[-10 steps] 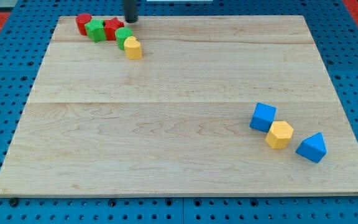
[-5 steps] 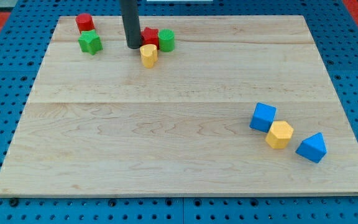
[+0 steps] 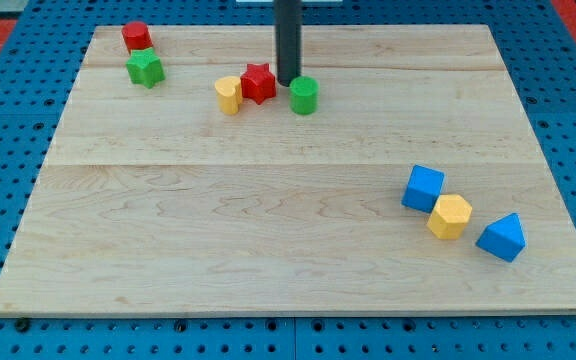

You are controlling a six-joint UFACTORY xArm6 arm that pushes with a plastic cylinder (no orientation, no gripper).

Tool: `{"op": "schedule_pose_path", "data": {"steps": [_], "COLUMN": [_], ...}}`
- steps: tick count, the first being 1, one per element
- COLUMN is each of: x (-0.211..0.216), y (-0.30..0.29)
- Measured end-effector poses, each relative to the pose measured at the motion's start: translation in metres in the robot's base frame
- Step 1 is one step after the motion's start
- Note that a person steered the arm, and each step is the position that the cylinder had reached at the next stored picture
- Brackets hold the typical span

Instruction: Slide the green circle into the cube

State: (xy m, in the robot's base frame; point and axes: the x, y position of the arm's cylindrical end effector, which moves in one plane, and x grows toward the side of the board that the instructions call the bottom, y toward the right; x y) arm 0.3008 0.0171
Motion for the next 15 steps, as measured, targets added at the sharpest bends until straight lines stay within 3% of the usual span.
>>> {"op": "schedule_pose_path", "data": {"steps": [1, 2, 3, 4, 5, 6, 7, 8, 9, 10, 13, 14, 15], "x": [-0.003, 0.059, 0.099, 0.039, 0.004, 0.044, 0.087, 0.081, 0.134, 0.140, 0.073, 0.084, 0.146], "y": [0.013, 0.074, 0.086, 0.077, 0.016, -0.035, -0.039, -0.089, -0.075, 0.022, 0.049, 0.110, 0.123]}}
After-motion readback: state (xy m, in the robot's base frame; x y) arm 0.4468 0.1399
